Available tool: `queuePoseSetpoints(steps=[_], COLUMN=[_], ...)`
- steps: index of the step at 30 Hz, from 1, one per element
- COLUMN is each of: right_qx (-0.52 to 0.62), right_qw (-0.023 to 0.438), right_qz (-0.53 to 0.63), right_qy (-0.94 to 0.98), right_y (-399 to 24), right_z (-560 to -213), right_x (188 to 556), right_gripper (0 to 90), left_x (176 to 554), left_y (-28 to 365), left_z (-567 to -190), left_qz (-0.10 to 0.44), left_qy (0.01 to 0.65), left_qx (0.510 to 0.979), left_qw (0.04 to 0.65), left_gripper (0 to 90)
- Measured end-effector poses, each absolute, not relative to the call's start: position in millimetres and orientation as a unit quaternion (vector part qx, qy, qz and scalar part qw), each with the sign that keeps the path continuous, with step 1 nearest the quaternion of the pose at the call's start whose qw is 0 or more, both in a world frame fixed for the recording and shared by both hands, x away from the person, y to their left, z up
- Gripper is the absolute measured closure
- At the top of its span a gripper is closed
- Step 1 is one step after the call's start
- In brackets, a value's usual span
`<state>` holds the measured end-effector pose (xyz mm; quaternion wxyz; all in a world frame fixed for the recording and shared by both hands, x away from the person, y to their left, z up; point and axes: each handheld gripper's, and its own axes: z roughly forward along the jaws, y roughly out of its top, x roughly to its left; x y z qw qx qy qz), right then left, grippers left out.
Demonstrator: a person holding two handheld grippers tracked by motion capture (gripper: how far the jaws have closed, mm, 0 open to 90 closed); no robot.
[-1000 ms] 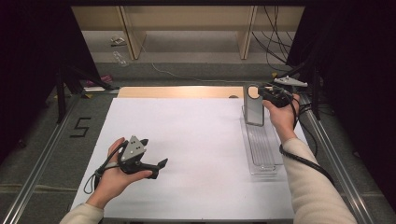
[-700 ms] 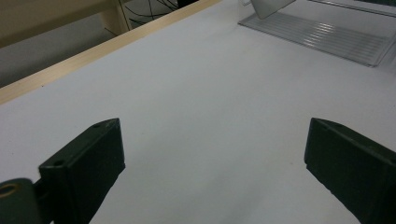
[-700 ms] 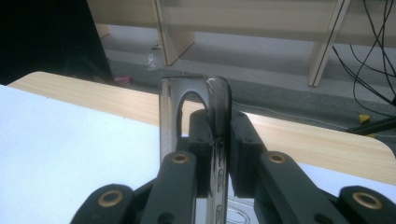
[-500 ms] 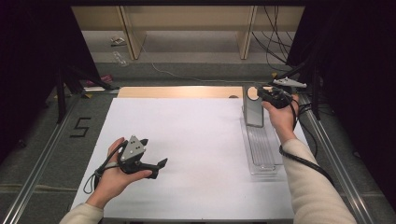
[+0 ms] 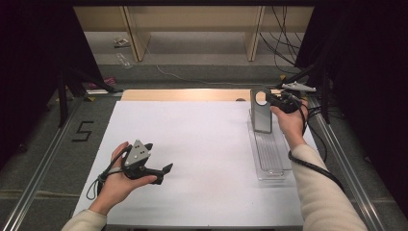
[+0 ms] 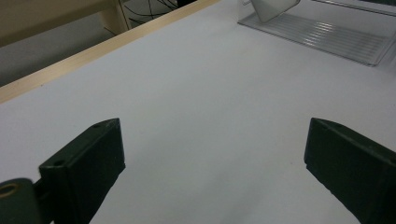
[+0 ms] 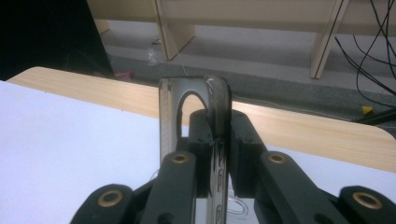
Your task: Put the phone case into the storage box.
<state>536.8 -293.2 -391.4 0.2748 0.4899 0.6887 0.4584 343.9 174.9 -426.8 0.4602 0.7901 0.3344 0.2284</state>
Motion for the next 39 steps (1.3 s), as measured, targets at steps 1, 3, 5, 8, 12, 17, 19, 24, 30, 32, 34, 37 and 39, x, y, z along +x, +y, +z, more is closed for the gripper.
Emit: queuePoseSetpoints(steps=[1, 3, 5, 8, 12, 17, 19, 24, 30, 32, 34, 37, 39], right_qx=[0.491, 0.491, 0.492, 0.493, 0.493, 0.495, 0.496, 0.497, 0.496, 0.498, 0.499, 0.502, 0.503], right_qw=[0.274, 0.274, 0.273, 0.272, 0.270, 0.269, 0.268, 0.271, 0.276, 0.277, 0.278, 0.279, 0.279], right_qz=[0.459, 0.457, 0.458, 0.458, 0.458, 0.459, 0.457, 0.452, 0.447, 0.445, 0.444, 0.441, 0.440], right_qy=[0.689, 0.689, 0.688, 0.688, 0.689, 0.687, 0.687, 0.690, 0.691, 0.691, 0.690, 0.690, 0.690], right_y=[-293.3, -293.6, -293.9, -294.1, -293.9, -295.1, -295.2, -295.0, -293.6, -293.4, -293.3, -293.5, -293.5], right_z=[-391.9, -392.6, -393.0, -393.6, -393.7, -394.6, -395.4, -396.9, -396.9, -396.7, -397.1, -397.7, -398.0], right_x=[536.9, 536.9, 537.1, 537.3, 537.7, 538.4, 539.1, 541.3, 544.5, 545.8, 547.2, 549.1, 550.3], right_gripper=[81.7, 81.7, 81.7, 81.7, 81.7, 81.5, 81.3, 80.9, 80.3, 80.1, 79.8, 79.4, 79.2], left_x=[343.8, 343.9, 344.0, 344.0, 344.0, 344.0, 343.9, 343.9, 343.9, 343.9, 343.9, 344.0, 343.9], left_y=[174.9, 175.0, 175.0, 174.8, 174.7, 174.8, 174.6, 174.7, 174.8, 174.8, 174.9, 174.9, 174.8], left_z=[-426.8, -426.8, -426.9, -427.2, -427.2, -427.1, -427.1, -426.9, -426.9, -426.8, -426.8, -426.7, -426.8], left_qz=[0.228, 0.228, 0.228, 0.229, 0.229, 0.229, 0.229, 0.229, 0.228, 0.229, 0.229, 0.229, 0.228], left_qy=[0.334, 0.334, 0.334, 0.334, 0.334, 0.334, 0.334, 0.334, 0.334, 0.334, 0.334, 0.334, 0.334], left_qx=[0.790, 0.790, 0.790, 0.790, 0.790, 0.791, 0.790, 0.791, 0.790, 0.790, 0.790, 0.790, 0.790], left_qw=[0.460, 0.460, 0.460, 0.461, 0.460, 0.459, 0.460, 0.460, 0.460, 0.460, 0.460, 0.460, 0.460], left_gripper=[4.5, 4.5, 4.5, 4.5, 4.5, 4.5, 4.5, 4.5, 4.5, 4.5, 4.5, 4.6, 4.6])
